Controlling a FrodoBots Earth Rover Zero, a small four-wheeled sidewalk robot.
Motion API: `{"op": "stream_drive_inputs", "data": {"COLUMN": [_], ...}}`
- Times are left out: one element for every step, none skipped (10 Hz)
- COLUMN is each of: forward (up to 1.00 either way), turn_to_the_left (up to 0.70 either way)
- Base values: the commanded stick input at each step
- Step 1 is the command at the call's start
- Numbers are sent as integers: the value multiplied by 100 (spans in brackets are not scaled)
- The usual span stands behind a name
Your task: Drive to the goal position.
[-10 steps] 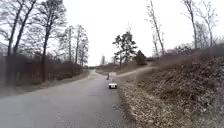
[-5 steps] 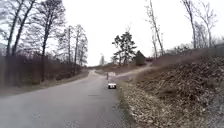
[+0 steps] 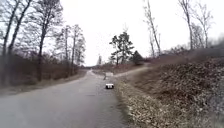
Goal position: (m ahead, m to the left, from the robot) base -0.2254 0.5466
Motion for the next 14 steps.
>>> {"op": "stream_drive_inputs", "data": {"forward": [0, 0, 0, 0, 0, 0, 0, 0, 0, 0, 0, 0, 0, 0], "turn_to_the_left": [-85, -85, -85, -85, -85, -85, -72, -55, -31, 39, 85, 76, 42, 8]}}
